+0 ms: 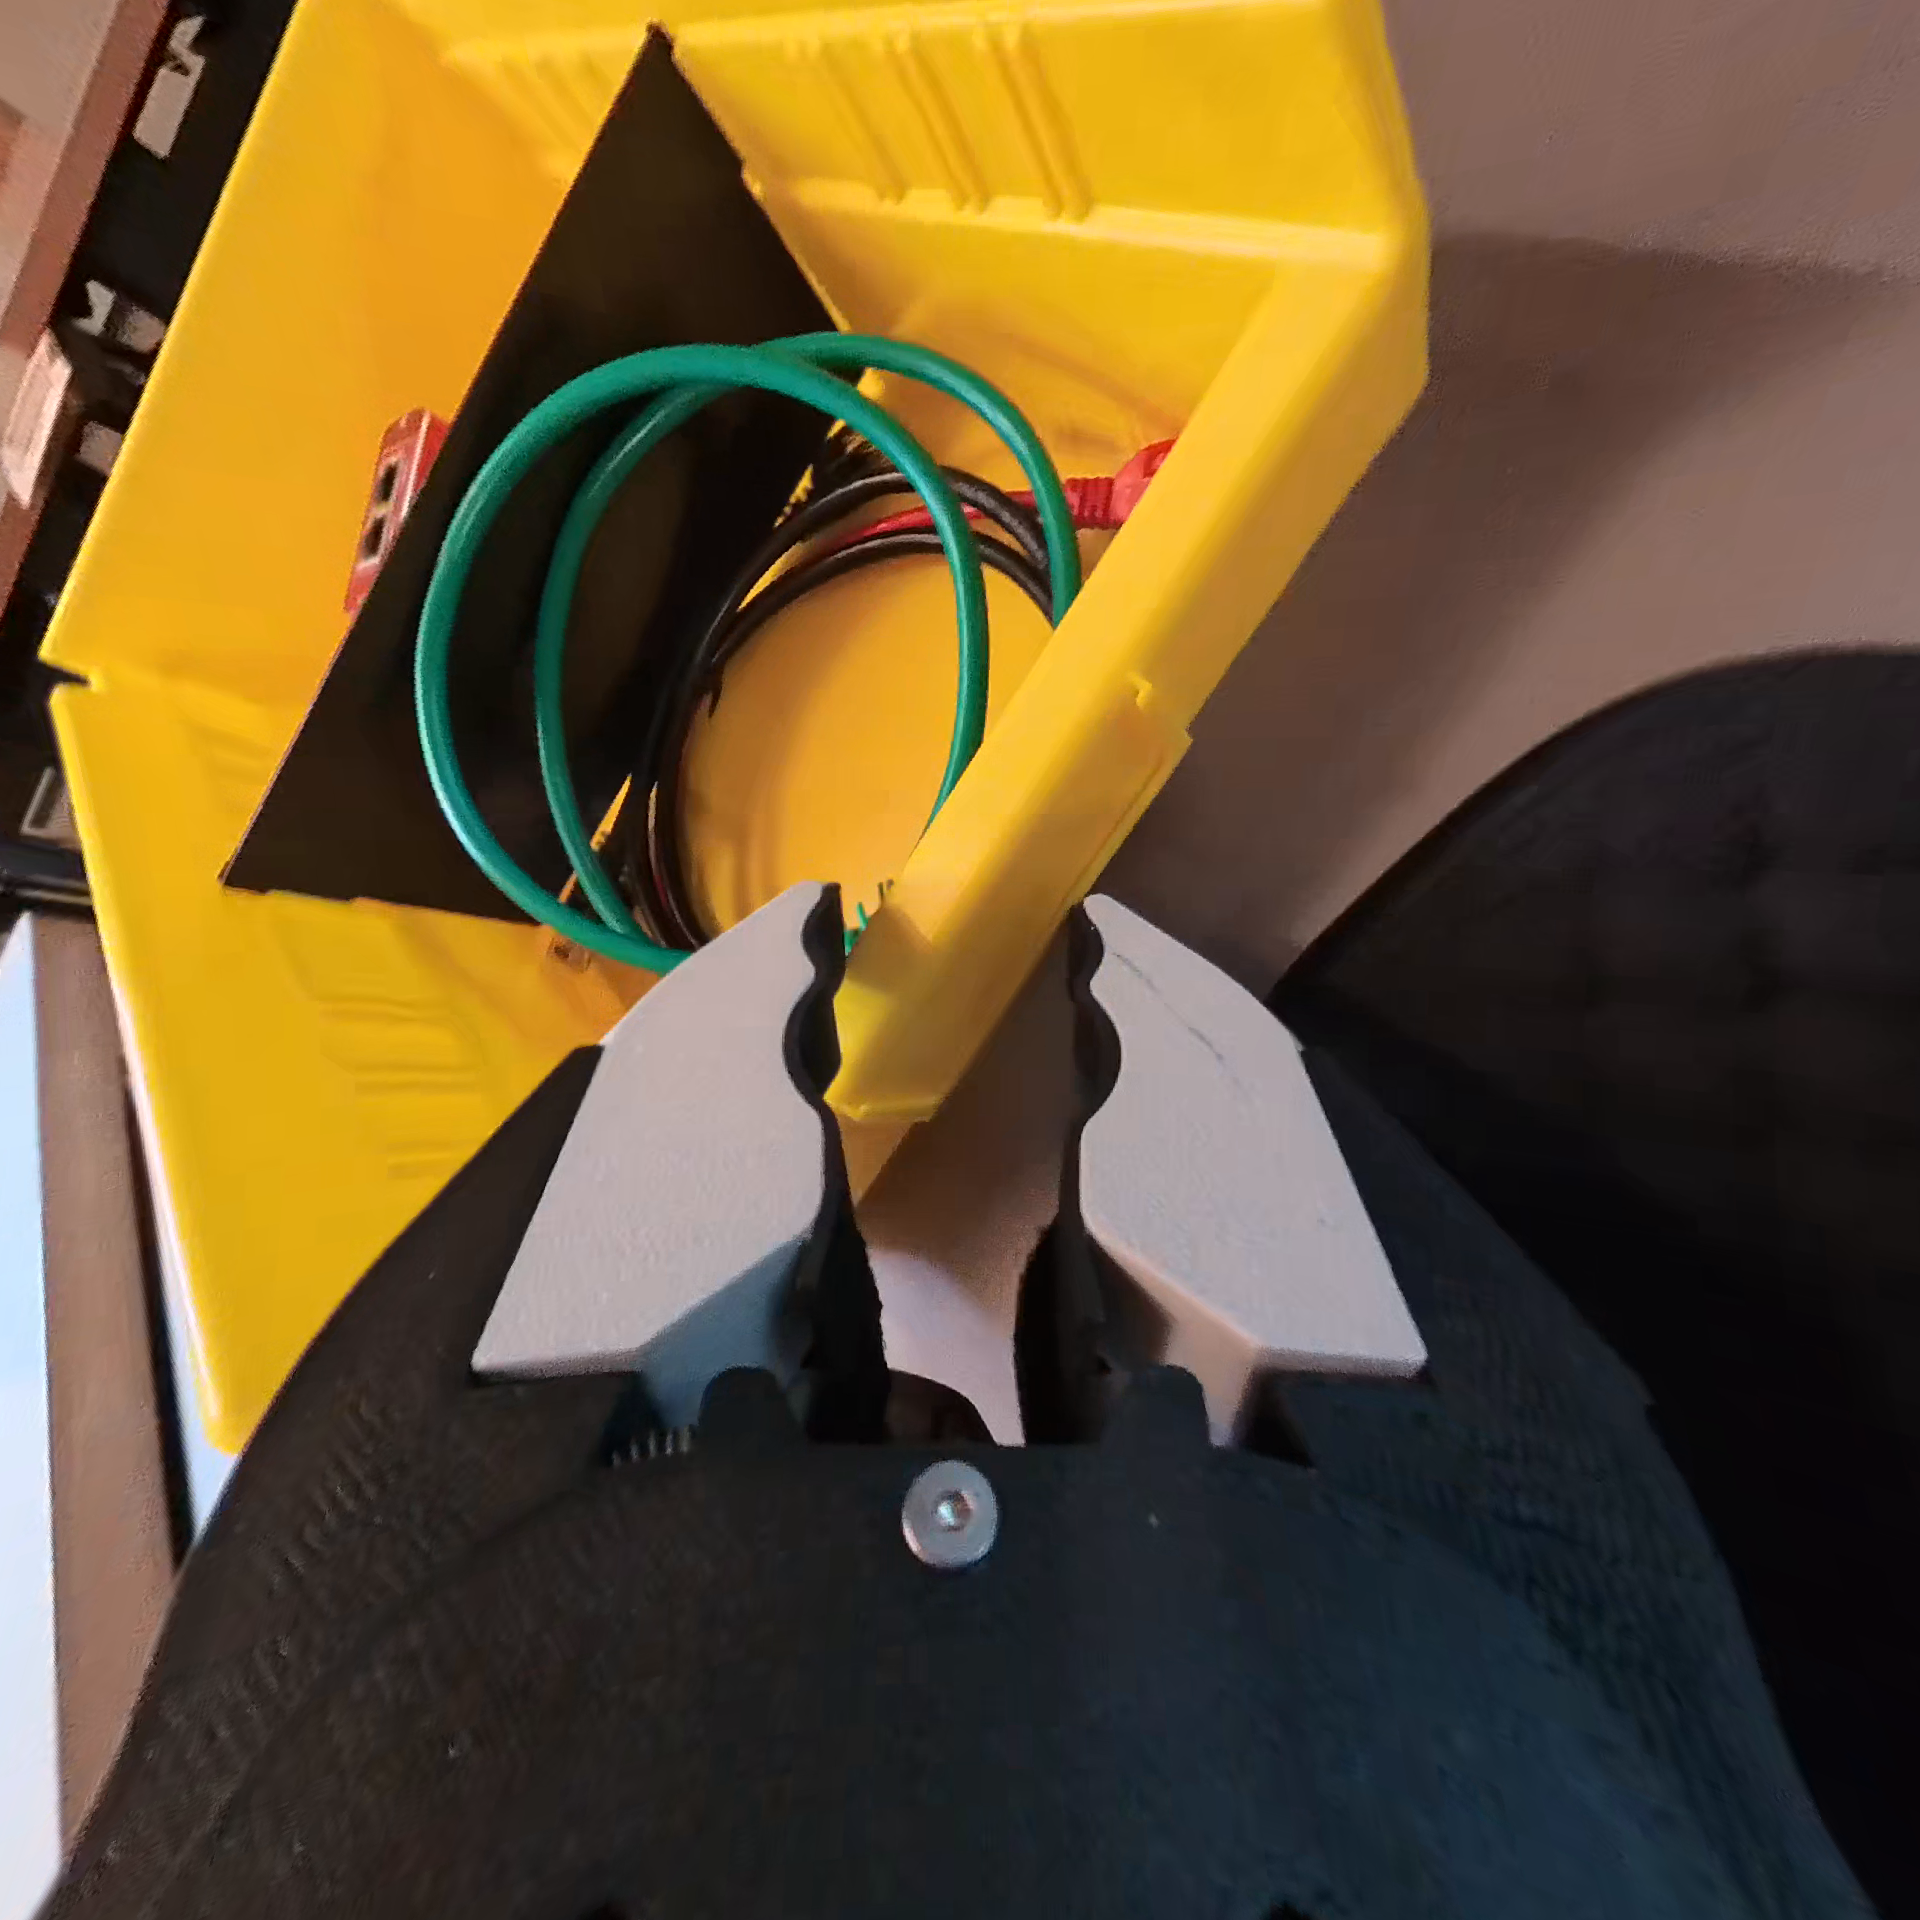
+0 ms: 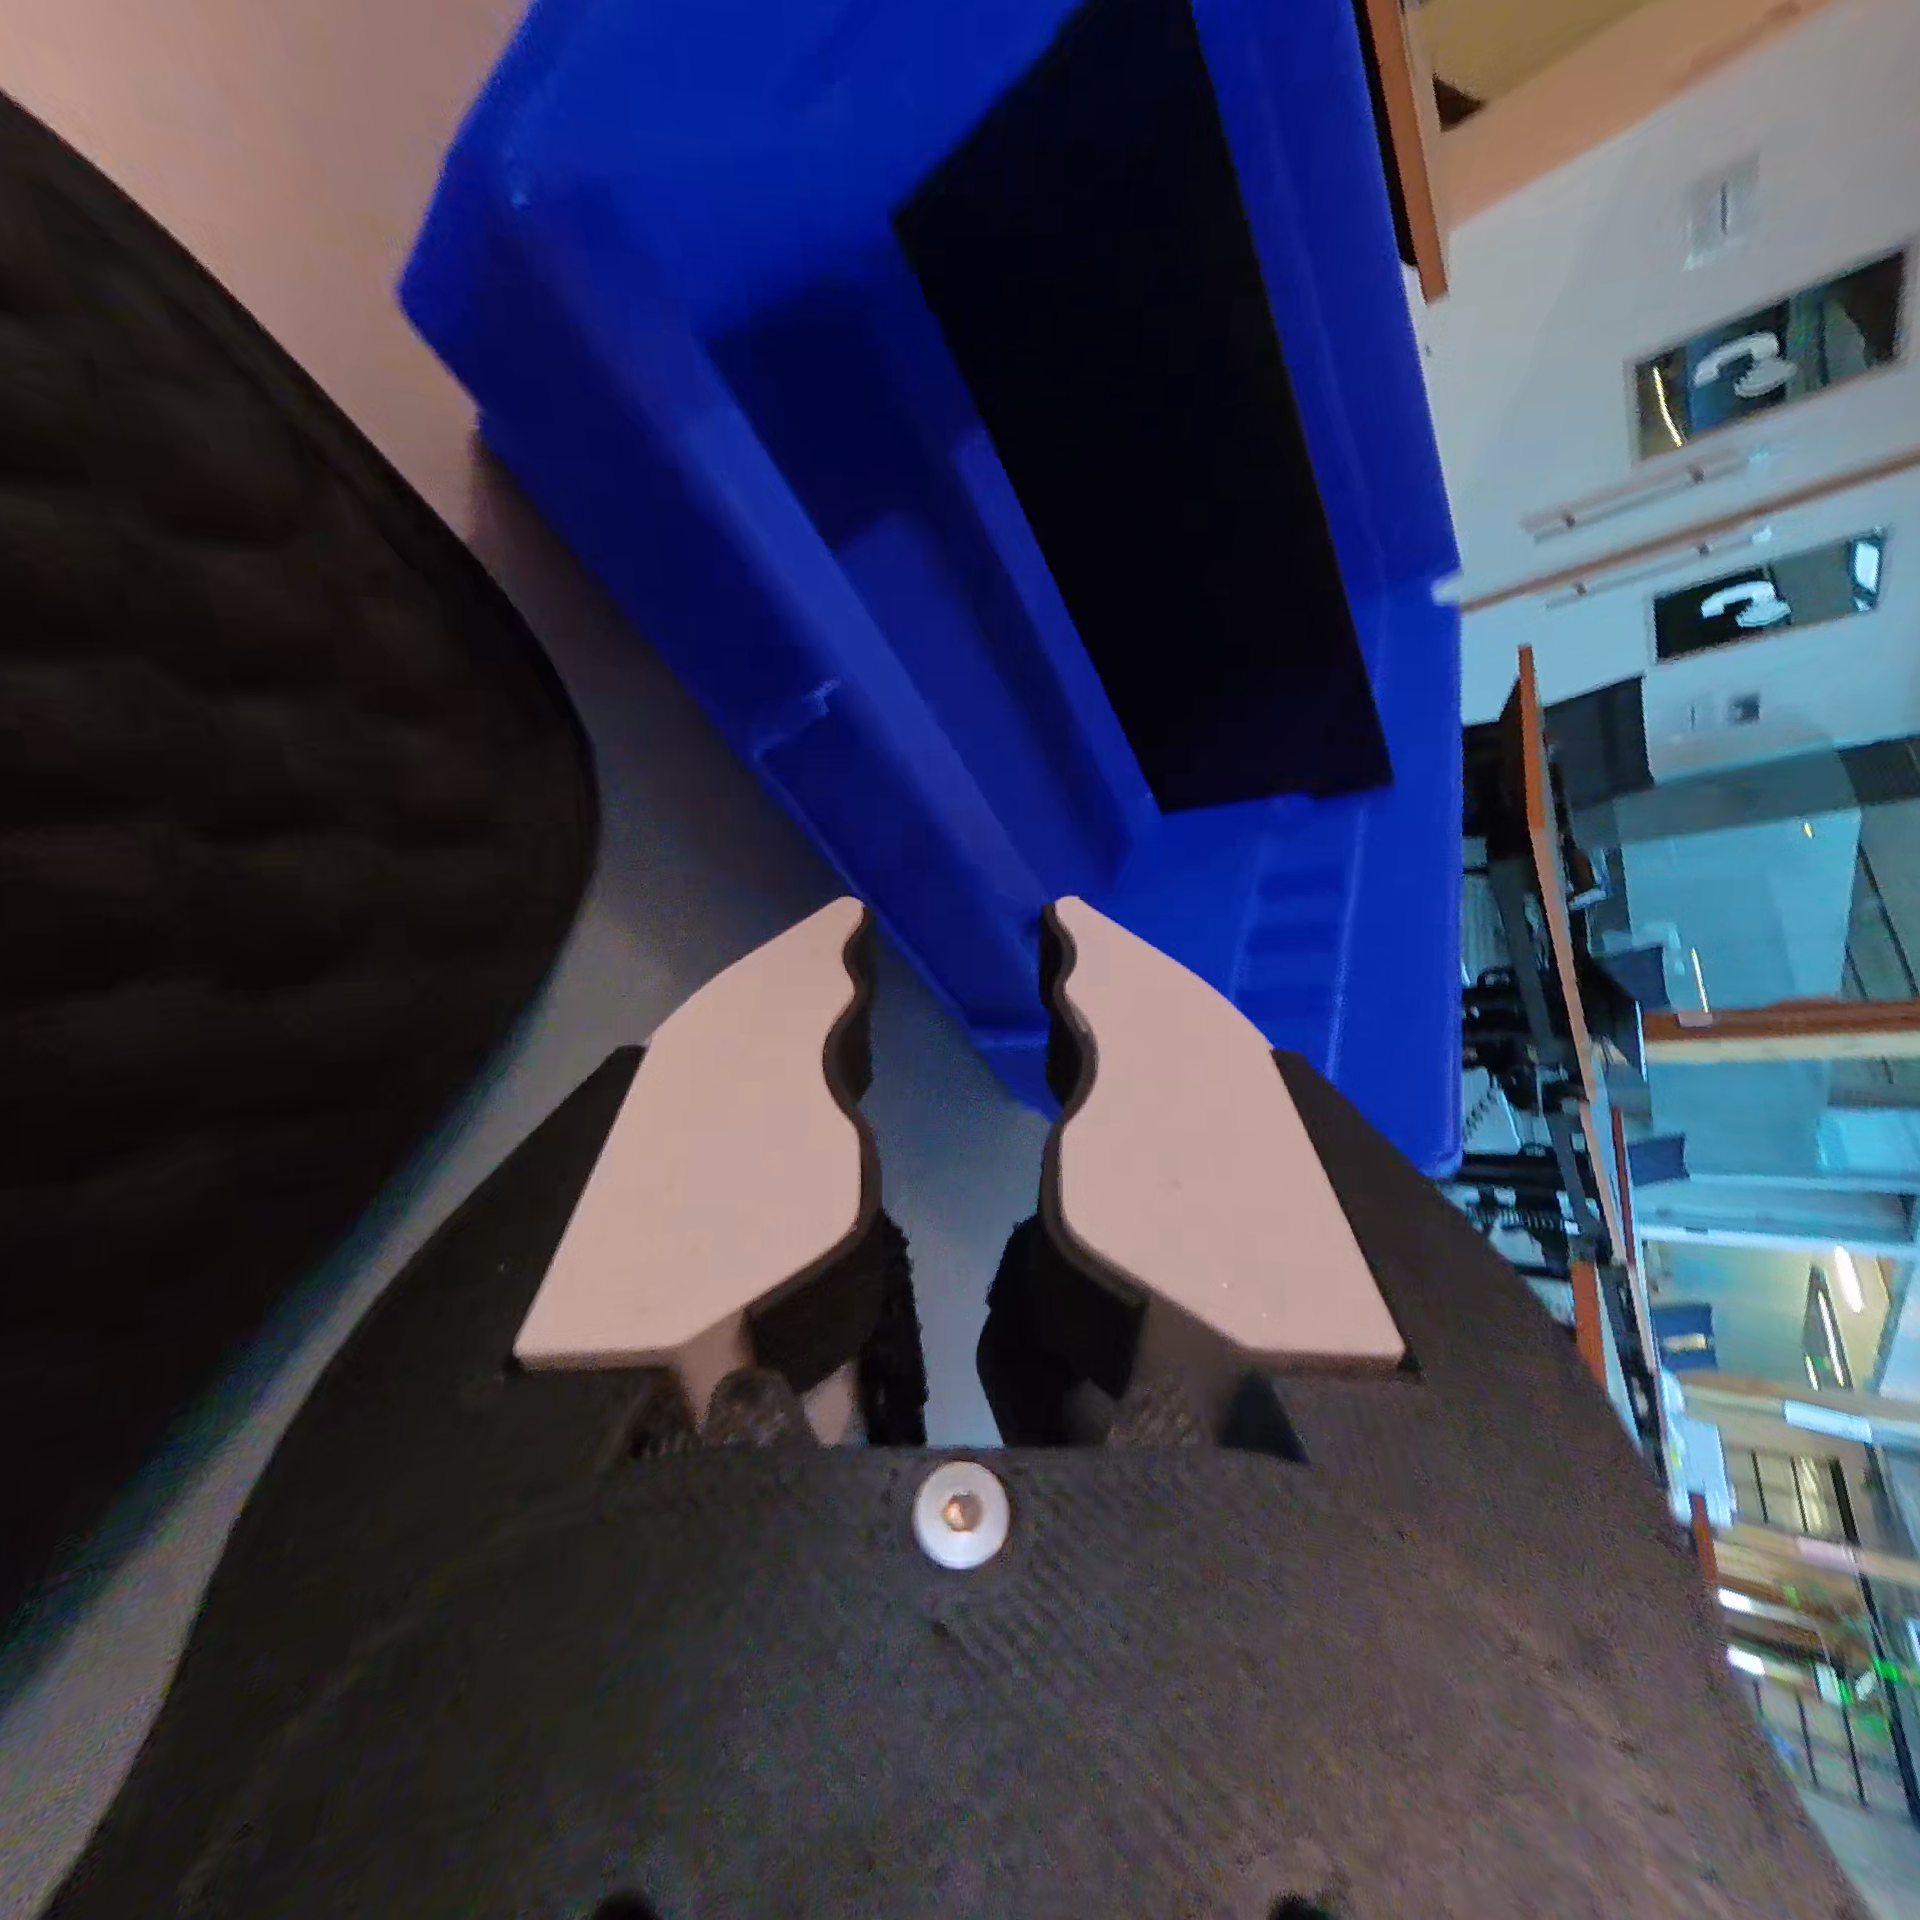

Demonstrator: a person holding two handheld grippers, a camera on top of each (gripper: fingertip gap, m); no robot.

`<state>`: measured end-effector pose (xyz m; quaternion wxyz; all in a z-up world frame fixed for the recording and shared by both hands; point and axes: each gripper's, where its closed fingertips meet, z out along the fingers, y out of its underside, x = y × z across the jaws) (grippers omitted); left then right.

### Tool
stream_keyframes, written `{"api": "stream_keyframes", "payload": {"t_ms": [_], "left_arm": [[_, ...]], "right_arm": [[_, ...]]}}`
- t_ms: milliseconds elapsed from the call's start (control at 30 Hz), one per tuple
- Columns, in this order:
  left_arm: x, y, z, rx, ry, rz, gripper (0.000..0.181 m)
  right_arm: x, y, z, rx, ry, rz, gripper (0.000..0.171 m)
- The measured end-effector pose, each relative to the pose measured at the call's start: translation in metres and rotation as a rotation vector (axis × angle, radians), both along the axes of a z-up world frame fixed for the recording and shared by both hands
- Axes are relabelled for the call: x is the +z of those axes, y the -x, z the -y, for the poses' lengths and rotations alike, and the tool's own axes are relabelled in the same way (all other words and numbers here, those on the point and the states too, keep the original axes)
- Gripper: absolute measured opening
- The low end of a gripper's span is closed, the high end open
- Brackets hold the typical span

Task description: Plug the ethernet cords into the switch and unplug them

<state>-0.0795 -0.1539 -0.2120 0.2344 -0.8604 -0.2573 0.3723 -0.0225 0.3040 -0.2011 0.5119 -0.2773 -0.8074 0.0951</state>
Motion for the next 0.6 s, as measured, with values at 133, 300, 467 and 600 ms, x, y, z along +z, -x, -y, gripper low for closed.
{"api": "stream_keyframes", "payload": {"t_ms": [133, 300, 467, 600], "left_arm": [[0.001, -0.011, 0.046, 0.026, 0.004, -0.016, 0.042], [0.002, -0.035, 0.1, -0.011, 0.055, -0.052, 0.04], [0.003, -0.061, 0.153, -0.019, 0.054, -0.059, 0.04], [0.004, -0.078, 0.176, -0.044, 0.052, -0.074, 0.04]], "right_arm": [[0.0, -0.012, -0.032, -0.078, 0.015, -0.014, 0.029], [-0.019, -0.036, -0.063, -0.154, 0.081, 0.104, 0.001], [-0.008, -0.031, -0.043, 0.046, 0.046, 0.026, 0.069], [0.001, -0.013, -0.022, 0.204, -0.154, -0.027, 0.079]]}}
